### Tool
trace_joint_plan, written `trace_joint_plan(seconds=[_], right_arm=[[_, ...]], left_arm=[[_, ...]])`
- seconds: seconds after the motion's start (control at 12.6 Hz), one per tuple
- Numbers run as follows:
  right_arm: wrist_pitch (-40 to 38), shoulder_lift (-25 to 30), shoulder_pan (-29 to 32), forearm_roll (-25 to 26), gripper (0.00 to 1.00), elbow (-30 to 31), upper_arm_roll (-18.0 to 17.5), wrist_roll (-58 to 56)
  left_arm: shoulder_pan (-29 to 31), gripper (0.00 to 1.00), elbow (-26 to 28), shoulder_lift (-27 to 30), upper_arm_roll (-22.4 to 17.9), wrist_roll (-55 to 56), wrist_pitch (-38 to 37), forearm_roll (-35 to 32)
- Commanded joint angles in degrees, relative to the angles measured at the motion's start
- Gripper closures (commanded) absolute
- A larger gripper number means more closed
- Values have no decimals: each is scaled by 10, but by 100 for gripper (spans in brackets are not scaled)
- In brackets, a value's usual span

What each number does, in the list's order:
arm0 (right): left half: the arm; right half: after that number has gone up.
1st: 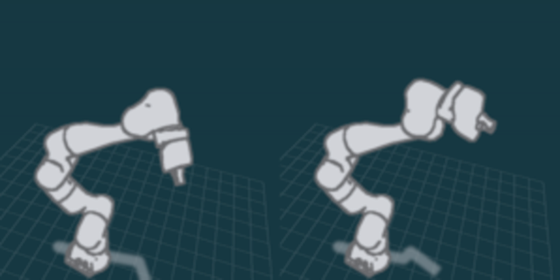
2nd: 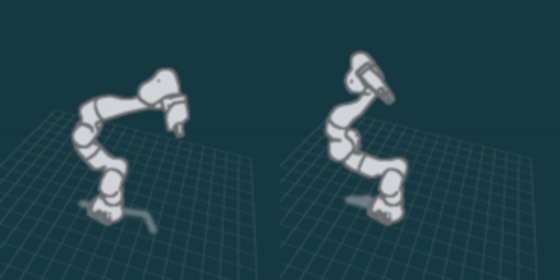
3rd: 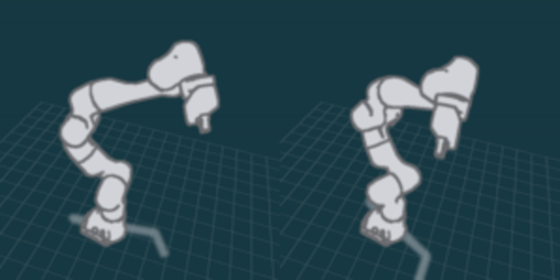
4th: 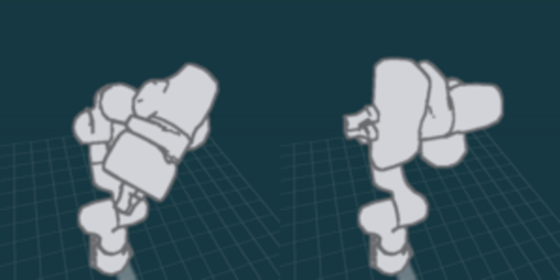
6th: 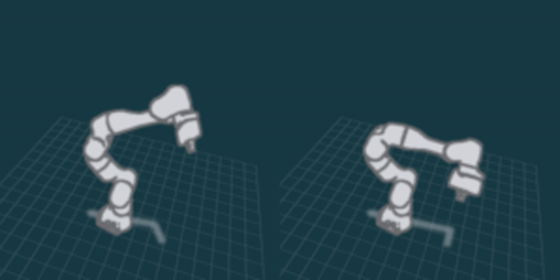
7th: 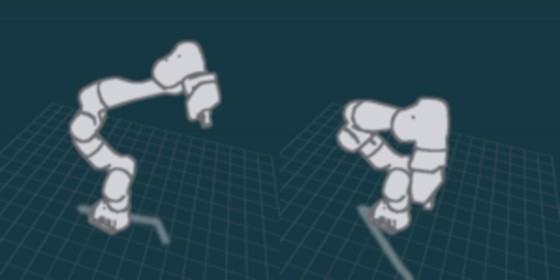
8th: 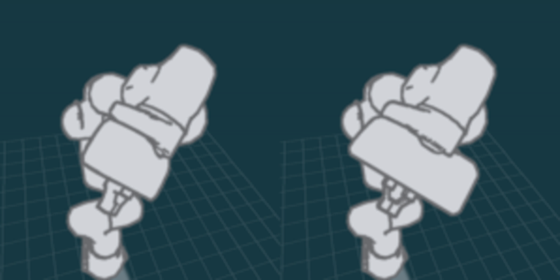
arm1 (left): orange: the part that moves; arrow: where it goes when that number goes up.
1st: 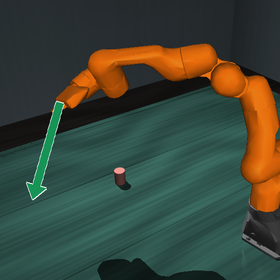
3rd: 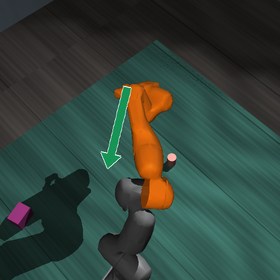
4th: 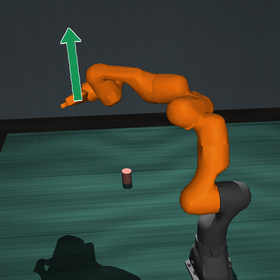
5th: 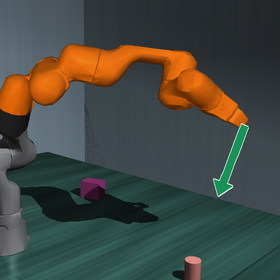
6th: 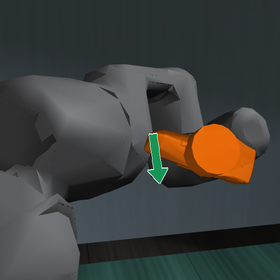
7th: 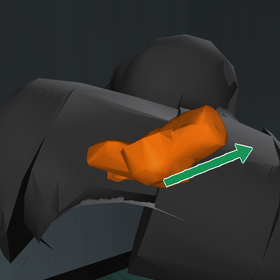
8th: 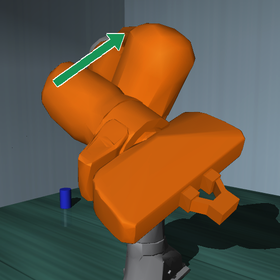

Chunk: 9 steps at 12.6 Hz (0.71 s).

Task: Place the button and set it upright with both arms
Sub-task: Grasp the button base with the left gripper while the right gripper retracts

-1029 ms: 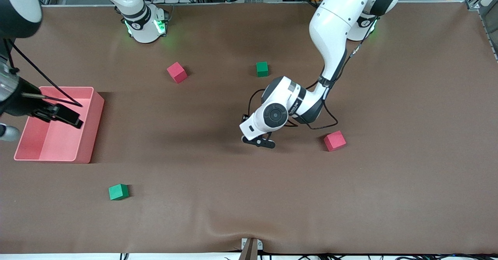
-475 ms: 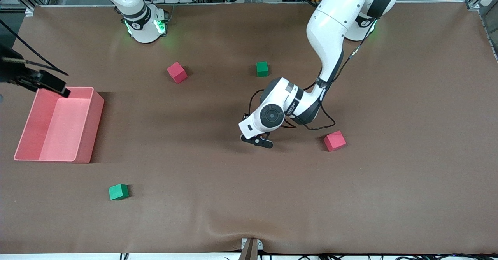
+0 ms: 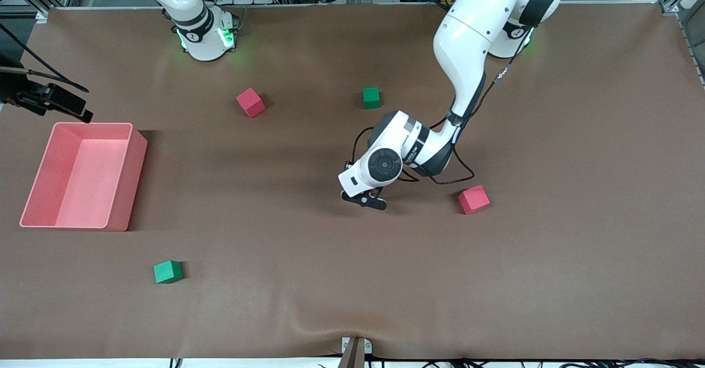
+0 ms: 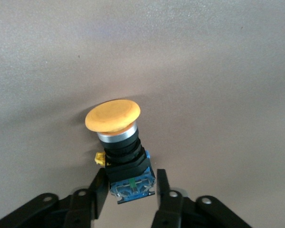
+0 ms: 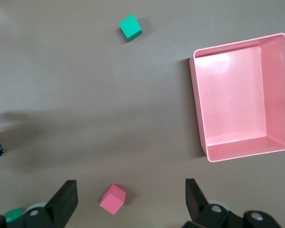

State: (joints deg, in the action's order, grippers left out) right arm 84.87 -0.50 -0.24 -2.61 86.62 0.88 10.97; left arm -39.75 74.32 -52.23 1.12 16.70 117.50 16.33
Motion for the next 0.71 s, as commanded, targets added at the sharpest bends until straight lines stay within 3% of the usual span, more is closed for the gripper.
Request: trace_joint_plan(seconds=[0.0, 0.16, 0.4, 0.63], right_arm=[[45, 62, 8, 8, 0, 85, -8, 2], [43, 67, 8, 8, 0, 92, -8, 2], [22, 61, 9, 9, 0, 68, -8, -47], [24, 58, 13, 11, 0, 64, -7, -51]], left_arm=[[-6, 54, -21, -14, -7, -6, -12, -10], [-6, 58, -21, -16, -7, -5, -12, -10], [-6, 100, -21, -14, -7, -4, -12, -9], [-12, 100, -19, 6, -9, 15, -12, -15]])
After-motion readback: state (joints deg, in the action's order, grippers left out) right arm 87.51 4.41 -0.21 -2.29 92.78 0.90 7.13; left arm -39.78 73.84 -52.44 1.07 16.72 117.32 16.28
